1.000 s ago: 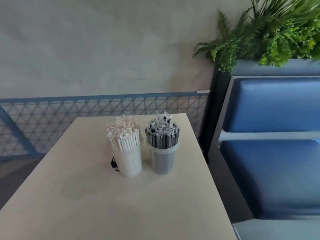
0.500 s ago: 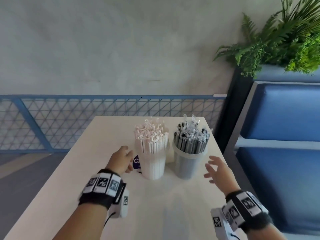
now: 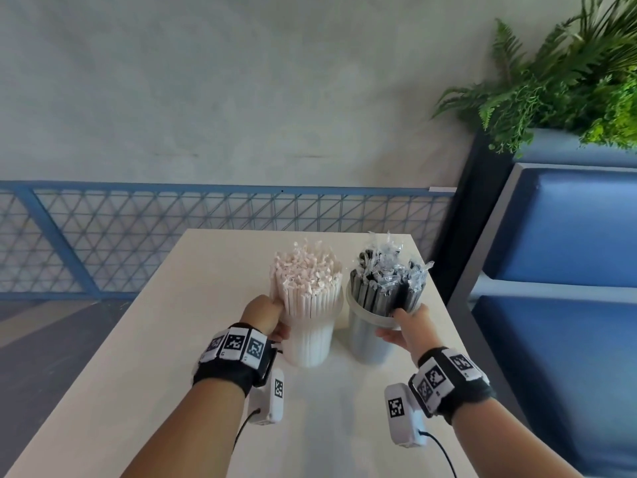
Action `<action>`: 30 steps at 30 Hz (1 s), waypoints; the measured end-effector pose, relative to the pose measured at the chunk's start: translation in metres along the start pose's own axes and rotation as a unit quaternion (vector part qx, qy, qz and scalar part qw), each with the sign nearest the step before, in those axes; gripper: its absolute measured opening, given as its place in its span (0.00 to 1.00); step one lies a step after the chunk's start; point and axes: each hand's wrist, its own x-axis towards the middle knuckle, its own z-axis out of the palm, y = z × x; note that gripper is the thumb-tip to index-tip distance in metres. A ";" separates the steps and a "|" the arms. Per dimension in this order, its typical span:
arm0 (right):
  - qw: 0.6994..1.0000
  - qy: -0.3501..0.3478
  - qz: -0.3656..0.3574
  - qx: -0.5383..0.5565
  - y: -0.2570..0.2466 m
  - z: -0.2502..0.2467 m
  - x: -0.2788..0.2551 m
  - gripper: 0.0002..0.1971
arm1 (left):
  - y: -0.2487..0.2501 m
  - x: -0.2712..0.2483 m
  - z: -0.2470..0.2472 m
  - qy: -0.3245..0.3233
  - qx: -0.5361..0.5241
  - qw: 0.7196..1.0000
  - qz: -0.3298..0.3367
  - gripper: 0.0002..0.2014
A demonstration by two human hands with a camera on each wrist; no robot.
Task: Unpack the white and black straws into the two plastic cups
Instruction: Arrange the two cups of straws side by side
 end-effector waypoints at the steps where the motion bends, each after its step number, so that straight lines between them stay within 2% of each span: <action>1: 1.000 0.000 -0.002 0.006 0.001 0.001 0.004 0.18 | 0.002 0.001 0.000 0.003 -0.003 1.000 0.003 0.17; 9: 0.999 -0.029 -0.015 0.021 -0.018 0.016 0.033 0.18 | 0.018 0.025 -0.010 0.050 -0.023 0.998 0.040 0.15; 15: 0.997 -0.047 -0.031 0.048 -0.050 0.042 0.070 0.18 | 0.047 0.063 -0.028 0.069 -0.085 0.992 0.065 0.18; 23: 0.997 -0.035 -0.049 0.057 -0.075 0.084 0.133 0.18 | 0.068 0.123 -0.031 0.098 -0.117 0.987 0.046 0.14; 30: 0.998 -0.032 -0.005 0.052 -0.069 0.103 0.155 0.17 | 0.064 0.152 -0.025 0.107 -0.123 0.987 0.015 0.11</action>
